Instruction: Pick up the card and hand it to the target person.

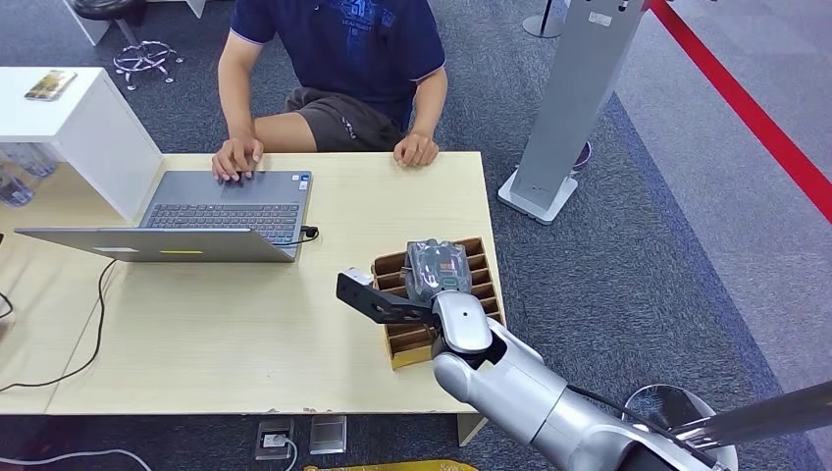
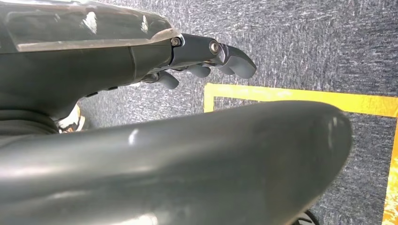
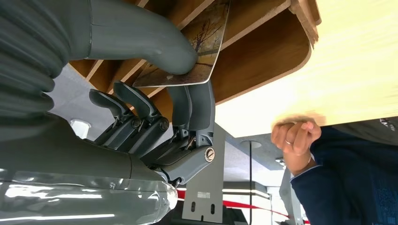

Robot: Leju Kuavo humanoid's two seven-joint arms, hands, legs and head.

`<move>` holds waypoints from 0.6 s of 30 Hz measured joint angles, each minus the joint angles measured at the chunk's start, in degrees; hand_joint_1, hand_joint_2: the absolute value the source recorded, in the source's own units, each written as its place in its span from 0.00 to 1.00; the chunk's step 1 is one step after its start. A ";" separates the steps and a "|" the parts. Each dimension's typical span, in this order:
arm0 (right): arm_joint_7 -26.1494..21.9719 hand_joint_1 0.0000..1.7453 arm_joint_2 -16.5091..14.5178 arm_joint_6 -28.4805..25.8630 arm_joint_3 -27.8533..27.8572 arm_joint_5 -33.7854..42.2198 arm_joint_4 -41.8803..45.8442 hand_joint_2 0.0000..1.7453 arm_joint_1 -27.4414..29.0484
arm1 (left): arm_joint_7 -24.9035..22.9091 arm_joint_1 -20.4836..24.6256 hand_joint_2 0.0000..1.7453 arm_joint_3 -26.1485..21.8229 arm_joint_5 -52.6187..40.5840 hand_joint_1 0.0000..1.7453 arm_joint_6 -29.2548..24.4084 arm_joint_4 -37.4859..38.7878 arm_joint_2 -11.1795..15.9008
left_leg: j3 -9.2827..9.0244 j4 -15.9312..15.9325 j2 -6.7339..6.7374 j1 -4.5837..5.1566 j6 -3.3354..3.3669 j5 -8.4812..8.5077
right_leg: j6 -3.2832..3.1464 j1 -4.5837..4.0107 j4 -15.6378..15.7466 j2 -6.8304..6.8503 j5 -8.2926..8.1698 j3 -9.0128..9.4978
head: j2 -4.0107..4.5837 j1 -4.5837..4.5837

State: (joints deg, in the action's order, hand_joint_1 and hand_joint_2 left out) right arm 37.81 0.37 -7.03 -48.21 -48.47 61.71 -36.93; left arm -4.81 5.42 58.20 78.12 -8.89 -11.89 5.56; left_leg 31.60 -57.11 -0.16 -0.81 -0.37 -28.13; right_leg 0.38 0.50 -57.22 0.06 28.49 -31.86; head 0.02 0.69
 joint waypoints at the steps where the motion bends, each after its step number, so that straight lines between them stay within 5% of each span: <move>1: -0.13 1.00 0.05 -0.28 0.02 0.08 0.22 1.00 0.02 | -0.02 -0.01 0.00 0.00 0.08 0.00 0.01 0.00 0.01 | 0.00 0.00 0.00 0.00 0.00 0.00 | 0.00 0.00 0.00 0.00 0.00 0.00 | 0.00 0.01; 18: -2.60 1.00 2.90 -4.50 1.97 0.12 14.20 1.00 -4.53 | -0.15 -0.07 0.00 0.03 0.05 0.00 0.49 0.00 0.00 | 0.00 -0.01 0.01 0.00 0.00 0.00 | 0.00 0.00 0.00 -0.01 -0.01 0.00 | -0.01 0.00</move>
State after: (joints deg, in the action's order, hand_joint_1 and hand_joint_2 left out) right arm 35.21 3.27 -11.54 -46.24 -48.35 75.91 -41.46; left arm -4.96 5.35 58.23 78.17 -8.40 -11.89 5.56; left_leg 31.60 -57.12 -0.15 -0.81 -0.37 -28.13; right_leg 0.38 0.50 -57.22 0.05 28.48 -31.87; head 0.02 0.69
